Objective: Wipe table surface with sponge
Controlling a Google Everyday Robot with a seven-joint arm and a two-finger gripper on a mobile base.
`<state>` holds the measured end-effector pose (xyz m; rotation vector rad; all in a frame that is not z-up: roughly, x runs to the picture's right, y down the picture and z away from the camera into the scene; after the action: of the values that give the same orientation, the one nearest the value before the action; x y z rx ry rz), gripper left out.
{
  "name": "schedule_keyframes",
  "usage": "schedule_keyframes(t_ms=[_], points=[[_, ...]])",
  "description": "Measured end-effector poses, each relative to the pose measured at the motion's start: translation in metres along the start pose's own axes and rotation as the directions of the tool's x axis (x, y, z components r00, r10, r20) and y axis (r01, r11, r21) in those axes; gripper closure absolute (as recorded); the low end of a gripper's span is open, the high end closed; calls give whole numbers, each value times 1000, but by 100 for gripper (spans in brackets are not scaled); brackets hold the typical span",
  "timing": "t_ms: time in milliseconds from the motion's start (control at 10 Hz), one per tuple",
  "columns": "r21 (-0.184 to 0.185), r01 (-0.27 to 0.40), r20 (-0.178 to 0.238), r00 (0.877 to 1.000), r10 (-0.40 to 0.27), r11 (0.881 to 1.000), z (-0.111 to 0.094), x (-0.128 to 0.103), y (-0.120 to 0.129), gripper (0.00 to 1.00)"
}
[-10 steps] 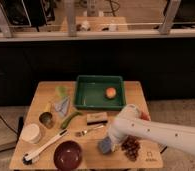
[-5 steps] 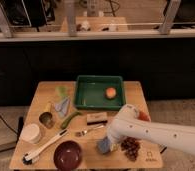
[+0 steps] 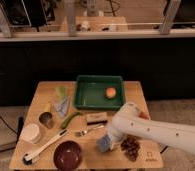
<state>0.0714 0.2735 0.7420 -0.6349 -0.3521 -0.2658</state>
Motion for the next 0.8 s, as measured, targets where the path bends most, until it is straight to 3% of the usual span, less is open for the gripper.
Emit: schedule_keyframes(t_ms=[500,800], points=[[-7,19,139,990,-18,1000,1,-14,-3,100],[-14,-11,229,973,14,1000,7,-11,0,100]])
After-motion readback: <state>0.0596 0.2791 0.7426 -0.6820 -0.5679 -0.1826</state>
